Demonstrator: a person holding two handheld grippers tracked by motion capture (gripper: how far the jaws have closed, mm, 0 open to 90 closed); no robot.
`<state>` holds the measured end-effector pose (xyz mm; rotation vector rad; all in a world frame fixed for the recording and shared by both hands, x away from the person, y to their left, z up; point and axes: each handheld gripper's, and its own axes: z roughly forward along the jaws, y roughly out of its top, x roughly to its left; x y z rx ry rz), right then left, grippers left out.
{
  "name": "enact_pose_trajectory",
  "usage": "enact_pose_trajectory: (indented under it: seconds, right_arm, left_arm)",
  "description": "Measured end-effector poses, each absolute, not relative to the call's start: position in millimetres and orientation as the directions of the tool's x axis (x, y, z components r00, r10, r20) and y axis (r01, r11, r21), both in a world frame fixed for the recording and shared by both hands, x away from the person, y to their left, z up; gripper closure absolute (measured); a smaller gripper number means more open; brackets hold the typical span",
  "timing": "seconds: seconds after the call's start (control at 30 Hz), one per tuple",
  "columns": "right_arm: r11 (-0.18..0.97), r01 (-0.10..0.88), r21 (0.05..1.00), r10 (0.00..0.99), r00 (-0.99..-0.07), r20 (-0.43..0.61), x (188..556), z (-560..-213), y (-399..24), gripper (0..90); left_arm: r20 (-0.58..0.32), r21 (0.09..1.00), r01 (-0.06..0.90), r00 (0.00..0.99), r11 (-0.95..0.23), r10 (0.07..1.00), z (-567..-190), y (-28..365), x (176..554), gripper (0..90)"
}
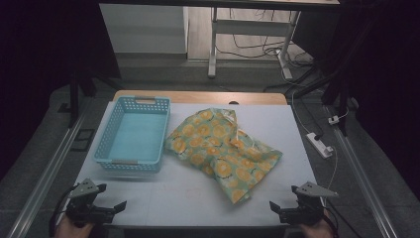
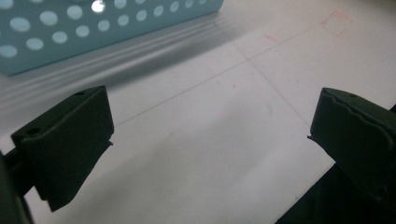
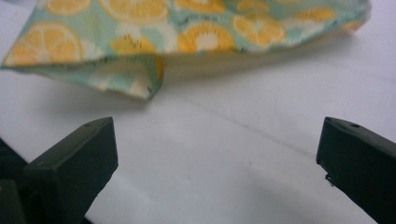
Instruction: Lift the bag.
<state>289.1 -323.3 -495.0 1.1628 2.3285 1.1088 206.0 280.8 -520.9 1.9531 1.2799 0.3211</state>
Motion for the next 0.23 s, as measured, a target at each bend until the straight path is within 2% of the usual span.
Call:
enact_pose_trajectory:
  seconds: [0.23]
  right_arm:
    - [0.374,0.557,0.741,0.785,-0.616,0.066,289.0,-498.3,-324.9,0.0]
  left_arm:
    - [-0.214,0.697,0.692,0.454,-0.191,0.865,-522.1,282.0,209.1,0.0]
